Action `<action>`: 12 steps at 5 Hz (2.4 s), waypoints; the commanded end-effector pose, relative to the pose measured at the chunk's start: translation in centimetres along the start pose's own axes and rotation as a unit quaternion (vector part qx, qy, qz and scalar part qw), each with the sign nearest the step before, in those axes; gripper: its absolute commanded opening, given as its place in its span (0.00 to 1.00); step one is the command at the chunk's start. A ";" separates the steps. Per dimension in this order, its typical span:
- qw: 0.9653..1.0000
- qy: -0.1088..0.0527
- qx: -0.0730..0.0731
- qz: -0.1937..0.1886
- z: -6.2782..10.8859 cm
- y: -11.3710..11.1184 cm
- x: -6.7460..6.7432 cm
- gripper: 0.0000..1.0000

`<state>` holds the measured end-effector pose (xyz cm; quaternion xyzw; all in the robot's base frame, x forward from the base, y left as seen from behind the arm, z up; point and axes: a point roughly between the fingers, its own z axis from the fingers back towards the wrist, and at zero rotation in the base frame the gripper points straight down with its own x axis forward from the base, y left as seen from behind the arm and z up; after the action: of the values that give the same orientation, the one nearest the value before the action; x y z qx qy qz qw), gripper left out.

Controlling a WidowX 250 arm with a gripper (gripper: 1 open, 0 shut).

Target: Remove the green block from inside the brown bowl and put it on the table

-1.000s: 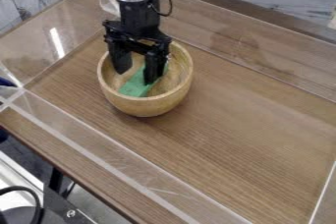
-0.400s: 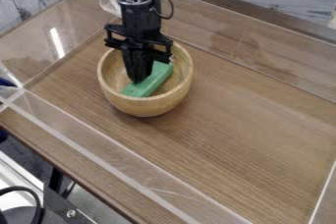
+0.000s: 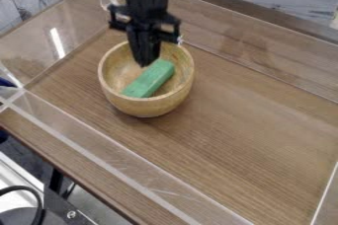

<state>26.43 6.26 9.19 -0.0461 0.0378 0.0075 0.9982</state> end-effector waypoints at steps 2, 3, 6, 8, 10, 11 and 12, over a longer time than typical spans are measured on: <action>0.997 -0.064 -0.006 -0.037 5.7 -3.8 1.7 0.00; 0.998 -0.059 0.001 -0.029 4.3 -2.2 1.5 1.00; 0.999 -0.042 0.022 -0.011 0.5 1.2 0.9 1.00; 0.999 -0.033 0.032 0.002 -1.5 2.6 0.6 1.00; 0.999 -0.017 0.038 0.006 -3.8 3.3 0.7 1.00; 0.999 -0.012 0.038 0.007 -4.4 3.4 0.8 0.00; 0.999 -0.019 0.038 0.007 -3.8 3.3 0.8 0.00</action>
<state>25.98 8.72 3.29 -0.0180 0.0514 0.0124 0.9984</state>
